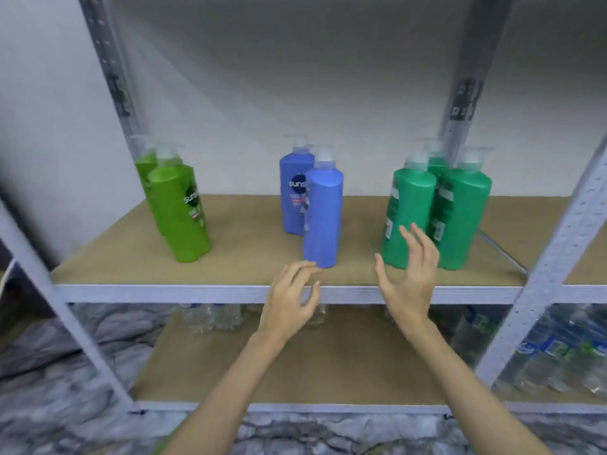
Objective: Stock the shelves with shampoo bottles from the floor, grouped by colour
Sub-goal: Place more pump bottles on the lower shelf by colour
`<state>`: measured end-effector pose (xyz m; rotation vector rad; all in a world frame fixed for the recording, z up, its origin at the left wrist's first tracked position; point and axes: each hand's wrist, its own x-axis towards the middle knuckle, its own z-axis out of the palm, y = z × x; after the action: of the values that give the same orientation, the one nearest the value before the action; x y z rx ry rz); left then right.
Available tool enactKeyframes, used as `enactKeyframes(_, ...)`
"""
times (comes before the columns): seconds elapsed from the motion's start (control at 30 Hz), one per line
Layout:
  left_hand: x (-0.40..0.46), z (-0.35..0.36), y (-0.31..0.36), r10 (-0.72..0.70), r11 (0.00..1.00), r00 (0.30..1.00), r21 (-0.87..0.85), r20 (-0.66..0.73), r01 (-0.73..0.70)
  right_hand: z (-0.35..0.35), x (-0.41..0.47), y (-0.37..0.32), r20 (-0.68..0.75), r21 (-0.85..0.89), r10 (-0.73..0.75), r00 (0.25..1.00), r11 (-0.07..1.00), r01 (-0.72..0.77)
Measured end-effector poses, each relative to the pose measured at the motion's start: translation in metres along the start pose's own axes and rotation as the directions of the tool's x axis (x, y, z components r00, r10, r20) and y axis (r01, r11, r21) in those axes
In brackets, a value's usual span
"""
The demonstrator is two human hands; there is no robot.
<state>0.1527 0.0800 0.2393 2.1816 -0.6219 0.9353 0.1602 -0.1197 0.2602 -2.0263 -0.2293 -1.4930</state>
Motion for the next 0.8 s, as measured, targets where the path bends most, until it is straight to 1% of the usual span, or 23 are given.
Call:
enactKeyframes(0.03,-0.013,-0.016,-0.007,-0.039,0.999,0.998,0.018,-0.048,0.040,0.013,-0.013,-0.016,0.089,0.065,-0.068,0.994,0.996,0.062)
enactKeyframes(0.1,-0.045,-0.046,-0.026,-0.124,0.990,0.985,0.057,-0.117,0.132,0.040,-0.032,-0.048,0.260,0.194,-0.169,0.951,0.974,0.120)
enactKeyframes(0.2,-0.105,-0.089,-0.062,-0.308,0.939,0.940,0.108,-0.147,0.325,0.077,-0.052,-0.100,0.424,0.327,-0.219,0.879,0.942,0.078)
enactKeyframes(0.23,-0.129,-0.101,-0.076,-0.389,0.903,0.908,0.132,-0.152,0.409,0.086,-0.060,-0.117,0.459,0.354,-0.223,0.860,0.934,0.053)
enactKeyframes(0.27,-0.154,-0.112,-0.089,-0.478,0.852,0.863,0.153,-0.164,0.501,0.094,-0.071,-0.132,0.493,0.379,-0.230,0.839,0.925,0.031)
enactKeyframes(0.3,-0.180,-0.122,-0.101,-0.573,0.785,0.800,0.161,-0.176,0.598,0.101,-0.086,-0.146,0.539,0.401,-0.233,0.810,0.916,-0.003)
enactKeyframes(0.33,-0.206,-0.131,-0.112,-0.666,0.704,0.721,0.159,-0.189,0.692,0.106,-0.105,-0.158,0.617,0.406,-0.221,0.755,0.912,-0.064)
enactKeyframes(0.37,-0.232,-0.139,-0.121,-0.747,0.617,0.636,0.153,-0.196,0.772,0.113,-0.130,-0.165,0.732,0.372,-0.178,0.658,0.913,-0.167)
enactKeyframes(0.4,-0.257,-0.146,-0.129,-0.809,0.532,0.553,0.153,-0.198,0.833,0.119,-0.158,-0.170,0.851,0.294,-0.111,0.513,0.910,-0.292)
enactKeyframes(0.43,-0.278,-0.152,-0.134,-0.856,0.457,0.481,0.157,-0.190,0.875,0.125,-0.186,-0.174,0.941,0.168,-0.022,0.339,0.897,-0.408)
enactKeyframes(0.47,-0.296,-0.157,-0.140,-0.890,0.397,0.423,0.166,-0.171,0.903,0.129,-0.213,-0.176,0.984,0.031,0.057,0.166,0.876,-0.482)
enactKeyframes(0.5,-0.310,-0.160,-0.145,-0.912,0.358,0.385,0.181,-0.144,0.916,0.133,-0.241,-0.177,0.992,-0.097,0.123,0.018,0.854,-0.511)
enactKeyframes(0.53,-0.322,-0.162,-0.151,-0.925,0.335,0.362,0.196,-0.118,0.922,0.134,-0.267,-0.177,0.981,-0.196,0.169,-0.099,0.832,-0.519)
enactKeyframes(0.57,-0.330,-0.162,-0.158,-0.933,0.321,0.346,0.209,-0.097,0.924,0.134,-0.292,-0.177,0.955,-0.293,0.221,-0.197,0.801,-0.522)
enactKeyframes(0.63,-0.344,-0.163,-0.172,-0.942,0.306,0.329,0.227,-0.067,0.924,0.136,-0.341,-0.172,0.875,-0.483,0.344,-0.341,0.676,-0.557)
enactKeyframes(0.7,-0.355,-0.162,-0.187,-0.943,0.309,0.329,0.248,-0.043,0.918,0.139,-0.383,-0.165,0.782,-0.623,0.436,-0.445,0.511,-0.593)
enactKeyframes(0.77,-0.365,-0.161,-0.196,-0.950,0.291,0.312,0.271,-0.035,0.918,0.141,-0.413,-0.161,0.686,-0.720,0.498,-0.530,0.362,-0.592)
enactKeyframes(0.8,-0.369,-0.161,-0.199,-0.955,0.274,0.294,0.275,-0.036,0.922,0.144,-0.429,-0.157,0.666,-0.733,0.505,-0.549,0.302,-0.610)
